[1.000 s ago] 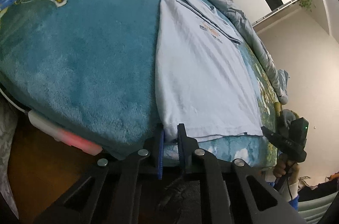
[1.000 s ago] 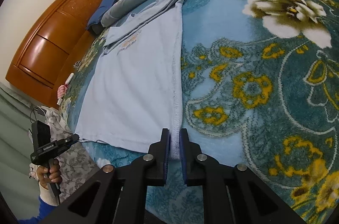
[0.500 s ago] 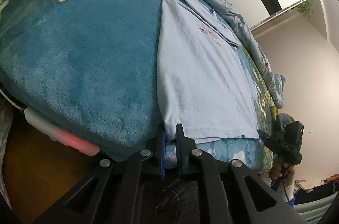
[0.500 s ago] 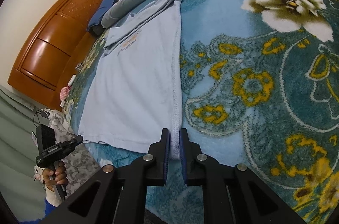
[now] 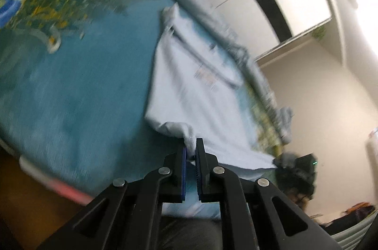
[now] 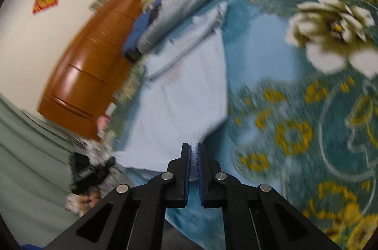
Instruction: Fold clothes
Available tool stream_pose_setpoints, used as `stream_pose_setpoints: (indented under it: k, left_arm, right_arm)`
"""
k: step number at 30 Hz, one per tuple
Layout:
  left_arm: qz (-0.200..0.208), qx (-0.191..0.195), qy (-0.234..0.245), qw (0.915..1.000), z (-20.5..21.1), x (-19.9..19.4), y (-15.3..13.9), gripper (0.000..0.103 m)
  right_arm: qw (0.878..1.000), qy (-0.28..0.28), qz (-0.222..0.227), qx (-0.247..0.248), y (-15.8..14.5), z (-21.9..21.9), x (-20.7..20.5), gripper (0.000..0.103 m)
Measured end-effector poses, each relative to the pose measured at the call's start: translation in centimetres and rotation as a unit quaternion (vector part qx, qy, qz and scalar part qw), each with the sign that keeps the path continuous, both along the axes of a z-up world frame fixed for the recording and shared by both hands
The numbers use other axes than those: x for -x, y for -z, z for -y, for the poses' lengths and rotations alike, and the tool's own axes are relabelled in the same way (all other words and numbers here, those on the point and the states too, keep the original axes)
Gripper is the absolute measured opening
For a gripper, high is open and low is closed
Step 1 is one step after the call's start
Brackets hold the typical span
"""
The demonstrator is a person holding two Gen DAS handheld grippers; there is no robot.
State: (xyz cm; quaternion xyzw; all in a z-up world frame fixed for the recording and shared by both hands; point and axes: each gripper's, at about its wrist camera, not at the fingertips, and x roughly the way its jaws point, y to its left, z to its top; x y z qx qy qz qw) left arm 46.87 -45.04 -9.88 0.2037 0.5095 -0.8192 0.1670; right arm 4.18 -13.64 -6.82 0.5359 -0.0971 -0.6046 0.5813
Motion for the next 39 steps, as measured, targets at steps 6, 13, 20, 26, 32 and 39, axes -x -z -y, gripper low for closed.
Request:
stream_pose_setpoints:
  k: [6, 13, 20, 26, 32, 39]
  left_arm:
    - [-0.021, 0.020, -0.004, 0.9996, 5.8, 4.1, -4.2, 0.007]
    - [0.014, 0.031, -0.015, 0.9993, 14.3, 11.3, -6.4, 0.007]
    - [0.064, 0.028, -0.024, 0.9973, 21.3, 17.0, -4.4, 0.007]
    - [0.099, 0.012, -0.032, 0.9945, 25.8, 20.6, -1.1, 0.007]
    - [0.115, 0.002, -0.041, 0.9926, 28.3, 22.3, 1.1, 0.007]
    - [0.129, -0.013, -0.039, 0.9907, 29.4, 23.2, 2.4, 0.007]
  right_arm:
    - [0.998, 0.023, 0.028, 0.051, -2.9, 4.9, 3.9, 0.007]
    - [0.997, 0.060, 0.011, 0.044, -5.6, 13.1, 9.0, 0.007]
    - [0.996, 0.088, 0.013, 0.001, -4.9, 21.9, 14.5, 0.007]
    - [0.993, 0.105, 0.023, -0.045, -1.8, 27.5, 17.8, 0.007]
    - [0.992, 0.105, 0.008, -0.076, 0.1, 31.0, 19.3, 0.007]
    - [0.990, 0.107, 0.007, -0.095, 1.5, 32.7, 20.2, 0.007]
